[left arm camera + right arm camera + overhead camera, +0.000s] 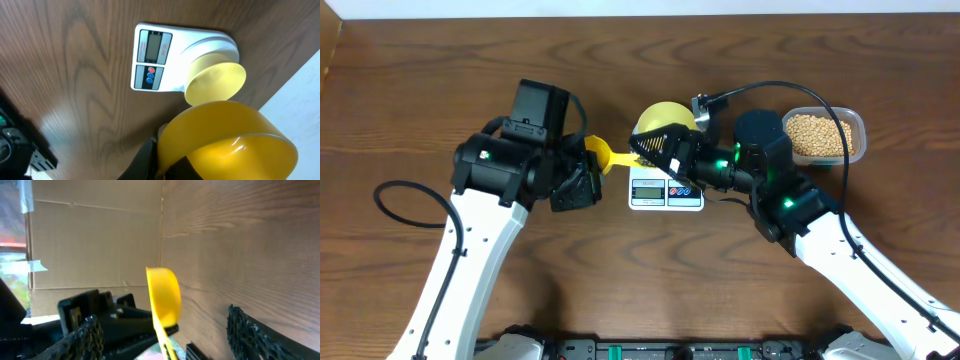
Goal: Scoop item into bowl and weigh 50g on scale
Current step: 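Grasp the scoop handle with the right gripper from the left gripper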
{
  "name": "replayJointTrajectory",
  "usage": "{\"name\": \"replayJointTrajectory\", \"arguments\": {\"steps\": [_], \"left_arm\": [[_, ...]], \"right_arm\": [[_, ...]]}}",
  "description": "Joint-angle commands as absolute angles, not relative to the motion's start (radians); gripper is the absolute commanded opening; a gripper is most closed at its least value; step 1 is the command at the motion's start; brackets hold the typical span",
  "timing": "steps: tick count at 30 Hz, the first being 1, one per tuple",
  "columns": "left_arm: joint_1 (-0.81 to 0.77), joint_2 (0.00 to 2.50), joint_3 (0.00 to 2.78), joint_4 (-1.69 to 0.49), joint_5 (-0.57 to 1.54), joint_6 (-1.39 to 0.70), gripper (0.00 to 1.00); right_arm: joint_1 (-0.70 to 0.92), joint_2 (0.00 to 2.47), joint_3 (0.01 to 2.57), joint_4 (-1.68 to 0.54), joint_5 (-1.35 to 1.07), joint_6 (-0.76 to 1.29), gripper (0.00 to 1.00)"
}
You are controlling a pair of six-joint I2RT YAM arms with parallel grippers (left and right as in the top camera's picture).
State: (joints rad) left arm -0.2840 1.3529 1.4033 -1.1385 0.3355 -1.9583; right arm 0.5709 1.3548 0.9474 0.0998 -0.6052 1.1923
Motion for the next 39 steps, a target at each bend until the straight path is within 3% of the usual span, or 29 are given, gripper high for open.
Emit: {"name": "replayJointTrajectory", "arguments": {"steps": [1,9,21,31,39], "left_arm": [[-0.301,1.361,1.409,-1.139,0.329,-2.049,0.07],[-0.301,1.366,1.409,-1.106,0.328,-2.088,0.07],[-0.301,1.428,1.409,-1.082,0.348,-2.088,0.07],[-0.301,1.438,1.409,-1.071,0.368,-2.088,0.08],[-0.301,1.438,1.409,-1.071,0.375,-2.088,0.07]], "right_arm": [[0.578,1.36,0.966,0.13,-0.583,1.196,0.78],[0.578,1.36,0.966,0.146,-0.545,1.198,0.78],[0.58,1.36,0.966,0.146,-0.54,1.219,0.66],[0.615,1.36,0.966,0.145,-0.488,1.219,0.61],[0.616,1.36,0.966,0.138,-0.479,1.219,0.43]]}}
